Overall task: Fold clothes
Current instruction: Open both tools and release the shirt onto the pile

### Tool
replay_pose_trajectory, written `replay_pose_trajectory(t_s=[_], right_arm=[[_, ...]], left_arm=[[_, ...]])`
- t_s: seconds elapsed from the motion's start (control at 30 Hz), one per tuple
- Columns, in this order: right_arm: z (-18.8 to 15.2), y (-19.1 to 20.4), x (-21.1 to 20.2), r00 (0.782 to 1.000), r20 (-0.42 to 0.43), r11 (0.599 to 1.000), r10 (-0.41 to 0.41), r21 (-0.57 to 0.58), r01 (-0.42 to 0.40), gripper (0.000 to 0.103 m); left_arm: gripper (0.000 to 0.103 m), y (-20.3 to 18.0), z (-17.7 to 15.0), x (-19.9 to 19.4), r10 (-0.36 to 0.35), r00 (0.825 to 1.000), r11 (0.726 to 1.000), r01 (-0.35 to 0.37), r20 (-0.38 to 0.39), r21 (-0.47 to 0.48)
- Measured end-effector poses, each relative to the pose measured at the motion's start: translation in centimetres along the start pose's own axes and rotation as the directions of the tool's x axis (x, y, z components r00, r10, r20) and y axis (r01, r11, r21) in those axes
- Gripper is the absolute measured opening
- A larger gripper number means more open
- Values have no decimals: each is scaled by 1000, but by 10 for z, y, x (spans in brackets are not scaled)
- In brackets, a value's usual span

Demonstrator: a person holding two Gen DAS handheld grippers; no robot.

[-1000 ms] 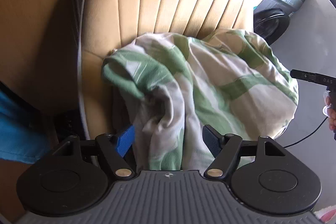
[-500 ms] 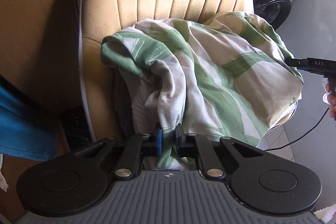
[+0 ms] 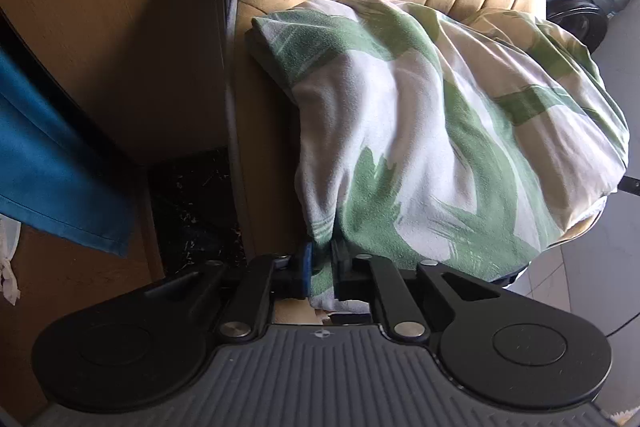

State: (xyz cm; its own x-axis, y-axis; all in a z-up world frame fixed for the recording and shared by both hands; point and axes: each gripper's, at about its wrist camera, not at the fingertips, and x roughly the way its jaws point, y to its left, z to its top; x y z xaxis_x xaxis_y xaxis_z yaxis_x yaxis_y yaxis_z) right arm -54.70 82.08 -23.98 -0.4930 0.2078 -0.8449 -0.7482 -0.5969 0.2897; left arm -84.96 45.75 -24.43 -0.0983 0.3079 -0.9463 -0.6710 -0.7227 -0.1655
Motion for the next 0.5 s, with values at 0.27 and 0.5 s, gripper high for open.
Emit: replay_pose_trajectory(t_s=[0.27, 0.5], right_arm=[[45, -24, 3, 992, 103, 978, 79, 187, -97, 40], [35, -54, 43, 991, 36, 905, 129, 404, -133, 63]], left_arm=[[42, -13, 35, -52, 11, 981, 999, -5, 196, -35], [66, -57, 54, -27, -48, 983, 997, 37, 178, 64]])
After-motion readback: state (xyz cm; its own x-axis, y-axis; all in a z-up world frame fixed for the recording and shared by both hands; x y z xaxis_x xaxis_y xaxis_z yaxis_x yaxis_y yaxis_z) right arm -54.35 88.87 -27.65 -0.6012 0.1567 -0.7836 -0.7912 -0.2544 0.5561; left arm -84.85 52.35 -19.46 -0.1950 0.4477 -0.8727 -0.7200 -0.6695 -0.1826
